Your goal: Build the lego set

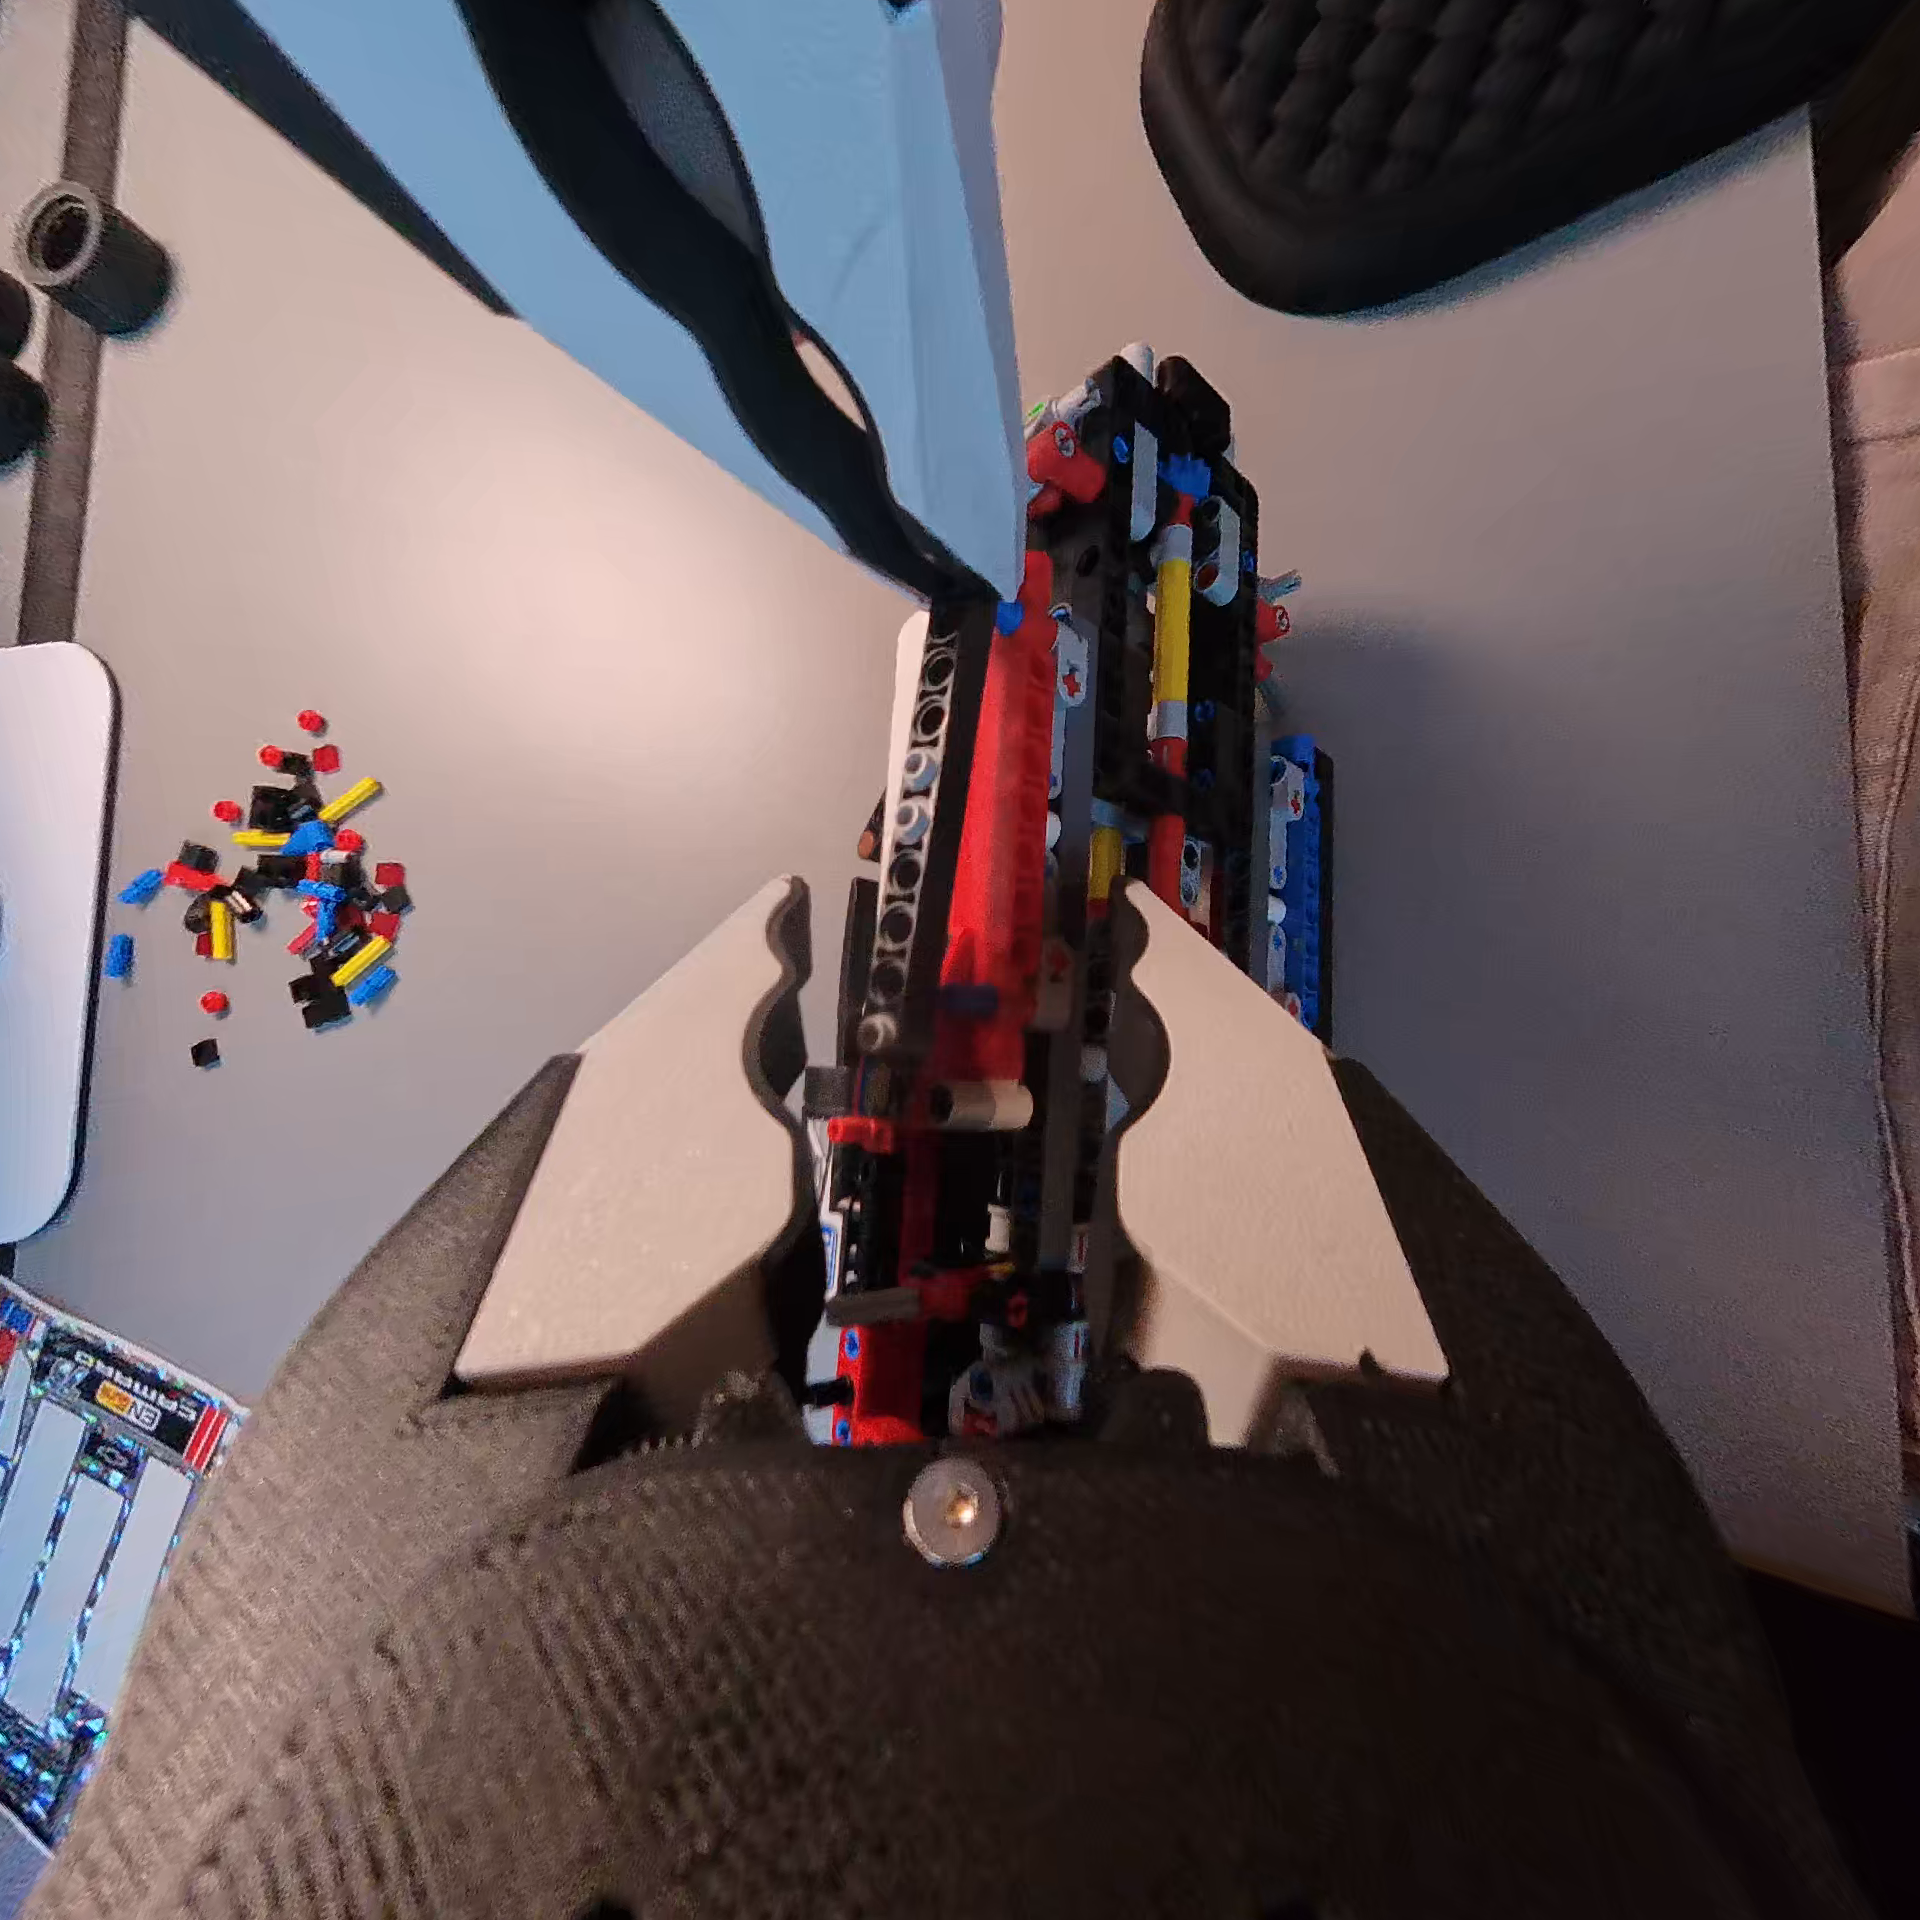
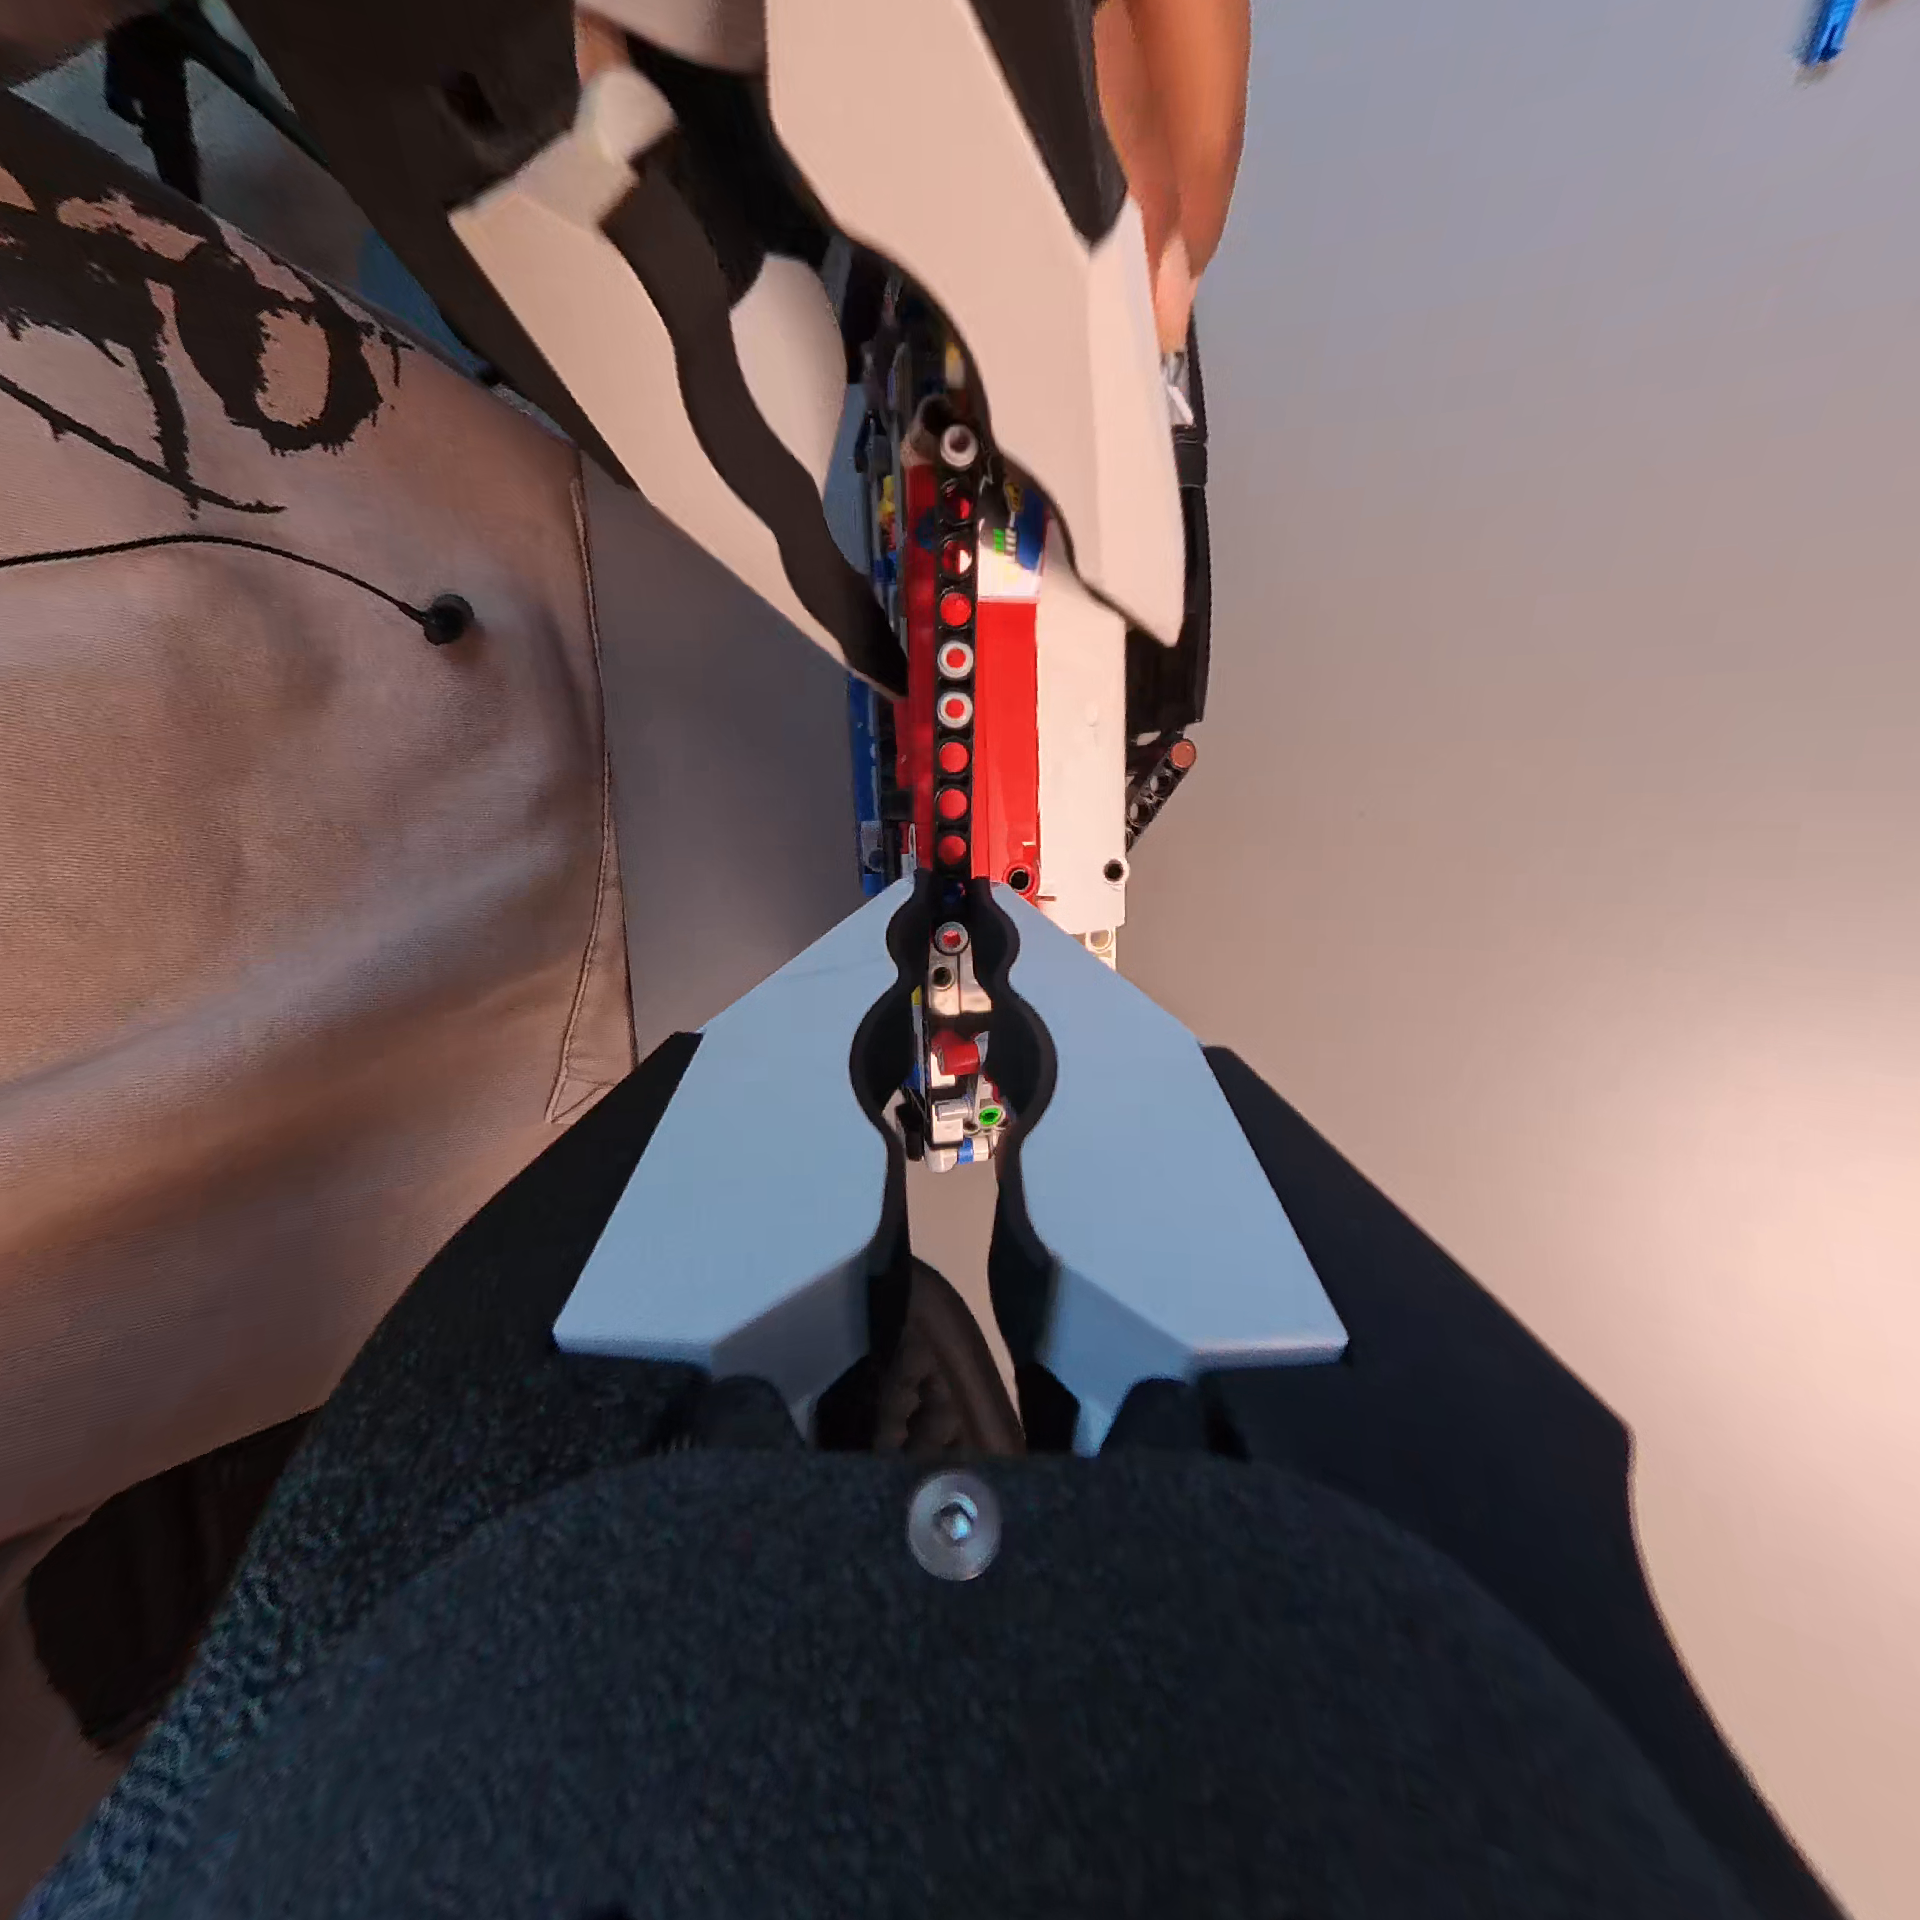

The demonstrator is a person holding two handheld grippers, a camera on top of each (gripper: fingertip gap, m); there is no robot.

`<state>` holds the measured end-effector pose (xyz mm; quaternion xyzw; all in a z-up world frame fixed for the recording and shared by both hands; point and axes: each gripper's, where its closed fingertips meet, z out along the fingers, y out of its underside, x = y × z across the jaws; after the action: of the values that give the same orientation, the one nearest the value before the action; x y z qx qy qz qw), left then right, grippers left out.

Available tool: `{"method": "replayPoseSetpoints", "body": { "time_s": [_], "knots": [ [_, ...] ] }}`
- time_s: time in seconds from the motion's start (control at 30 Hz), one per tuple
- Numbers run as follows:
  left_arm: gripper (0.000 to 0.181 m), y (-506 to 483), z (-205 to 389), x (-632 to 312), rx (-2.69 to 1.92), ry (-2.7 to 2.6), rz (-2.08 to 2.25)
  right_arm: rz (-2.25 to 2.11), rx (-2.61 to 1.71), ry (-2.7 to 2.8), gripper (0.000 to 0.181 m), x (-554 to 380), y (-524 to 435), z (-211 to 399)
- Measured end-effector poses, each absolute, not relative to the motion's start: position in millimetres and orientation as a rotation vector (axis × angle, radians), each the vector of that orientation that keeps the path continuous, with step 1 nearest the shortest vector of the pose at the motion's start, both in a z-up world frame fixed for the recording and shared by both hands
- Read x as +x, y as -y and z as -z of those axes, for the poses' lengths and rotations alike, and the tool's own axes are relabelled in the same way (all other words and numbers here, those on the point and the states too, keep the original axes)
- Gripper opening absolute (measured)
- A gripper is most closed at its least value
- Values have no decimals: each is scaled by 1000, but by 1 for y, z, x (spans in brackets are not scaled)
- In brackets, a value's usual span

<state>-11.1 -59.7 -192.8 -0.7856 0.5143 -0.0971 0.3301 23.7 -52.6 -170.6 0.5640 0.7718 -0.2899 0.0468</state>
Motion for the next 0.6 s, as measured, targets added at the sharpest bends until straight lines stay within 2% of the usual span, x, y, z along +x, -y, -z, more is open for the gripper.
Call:
{"method": "replayPoseSetpoints", "body": {
  "time_s": [0.03,0.13,0.27,0.37,0.43,0.6],
  "knots": [
    [58,62,186,-18,-2047,-1291,275,887,1702,-2355,4,25,55,170],
    [75,69,170,-56,-2060,-1009,429,885,1686,-2388,4,26,54,171],
    [99,94,209,-86,-2135,-723,761,892,1665,-2418,4,27,54,170],
    [94,107,230,-68,-2108,-671,915,888,1652,-2443,4,26,54,169],
    [73,107,242,-58,-2093,-700,898,883,1648,-2435,4,26,55,169],
    [71,105,240,-51,-2022,-707,873,845,1673,-2384,4,31,53,170]
  ]
}}
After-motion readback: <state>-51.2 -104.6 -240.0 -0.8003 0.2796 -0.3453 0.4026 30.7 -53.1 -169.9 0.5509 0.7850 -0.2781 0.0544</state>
